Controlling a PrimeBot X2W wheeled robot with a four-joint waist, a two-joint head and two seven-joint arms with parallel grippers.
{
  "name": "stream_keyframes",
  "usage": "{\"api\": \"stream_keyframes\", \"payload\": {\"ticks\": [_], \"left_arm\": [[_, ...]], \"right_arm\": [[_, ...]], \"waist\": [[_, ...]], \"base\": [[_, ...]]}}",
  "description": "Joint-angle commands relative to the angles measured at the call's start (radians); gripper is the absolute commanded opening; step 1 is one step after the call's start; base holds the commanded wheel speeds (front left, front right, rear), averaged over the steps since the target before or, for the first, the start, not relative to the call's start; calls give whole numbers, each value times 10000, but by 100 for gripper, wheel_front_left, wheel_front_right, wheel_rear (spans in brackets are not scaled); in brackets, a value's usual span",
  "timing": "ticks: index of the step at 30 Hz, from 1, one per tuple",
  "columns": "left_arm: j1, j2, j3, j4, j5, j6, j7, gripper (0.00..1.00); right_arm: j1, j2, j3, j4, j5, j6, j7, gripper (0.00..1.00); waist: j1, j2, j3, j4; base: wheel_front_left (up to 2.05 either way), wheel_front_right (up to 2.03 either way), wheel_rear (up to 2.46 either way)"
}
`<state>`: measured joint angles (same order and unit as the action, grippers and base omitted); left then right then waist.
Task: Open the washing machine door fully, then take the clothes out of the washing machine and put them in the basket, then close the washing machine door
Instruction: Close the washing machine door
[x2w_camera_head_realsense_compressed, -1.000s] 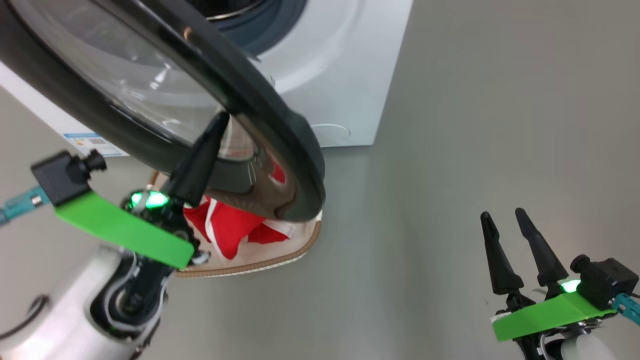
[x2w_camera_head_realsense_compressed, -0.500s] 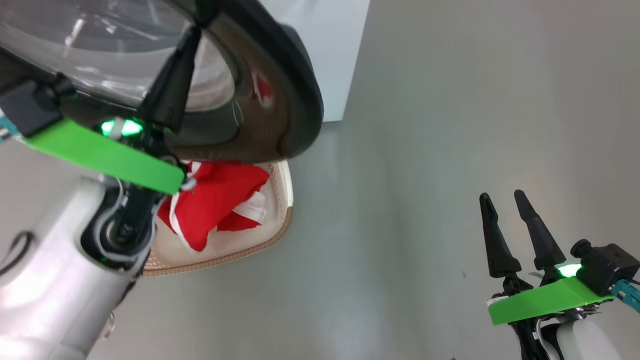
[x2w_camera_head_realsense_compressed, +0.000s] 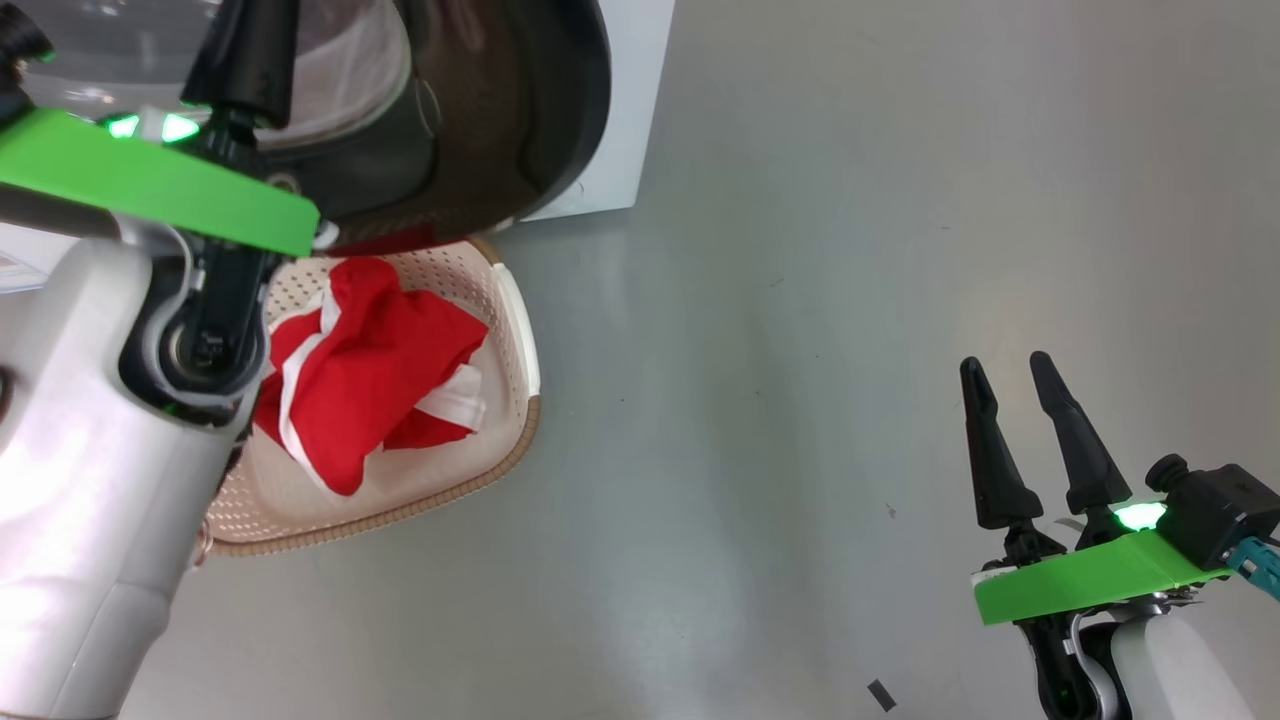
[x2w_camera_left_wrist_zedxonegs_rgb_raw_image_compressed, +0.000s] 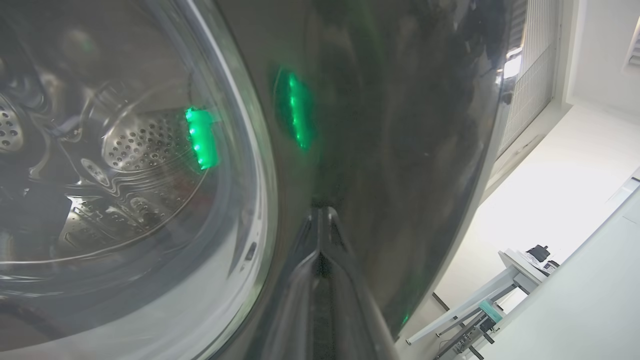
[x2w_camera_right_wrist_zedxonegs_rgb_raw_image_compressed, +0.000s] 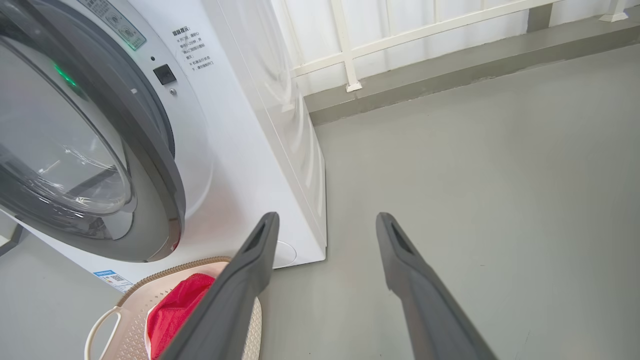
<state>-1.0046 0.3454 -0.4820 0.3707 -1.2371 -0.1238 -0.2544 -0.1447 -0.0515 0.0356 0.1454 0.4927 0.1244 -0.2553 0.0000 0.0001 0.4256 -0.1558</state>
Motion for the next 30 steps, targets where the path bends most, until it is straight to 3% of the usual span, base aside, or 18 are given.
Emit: {"api": "stream_keyframes", "payload": {"ticks": [1,12,25,30], "left_arm": [[-415,229,445,-98,198,-69,-73,0],[162,29,525,103,613,-69,-73,0],[3632,-649,1786,-230,1300,-69,-74,0],[5037,-928,2428,-336,2093,-69,-74,33]], "right_arm": [[-138,-5,170,-237,24,63,-65,100],[-21,10,83,-178,31,63,-65,100],[703,-449,-19,-109,-193,63,-65,100],[1089,-659,-57,-102,-219,63,-65,100]], "waist": [[0,-1,71,-90],[0,-1,-211,-35],[0,-1,-1464,839],[0,-1,-1953,1195]], "base": [[0,0,0],[0,0,0],[0,0,0],[0,0,0]]}}
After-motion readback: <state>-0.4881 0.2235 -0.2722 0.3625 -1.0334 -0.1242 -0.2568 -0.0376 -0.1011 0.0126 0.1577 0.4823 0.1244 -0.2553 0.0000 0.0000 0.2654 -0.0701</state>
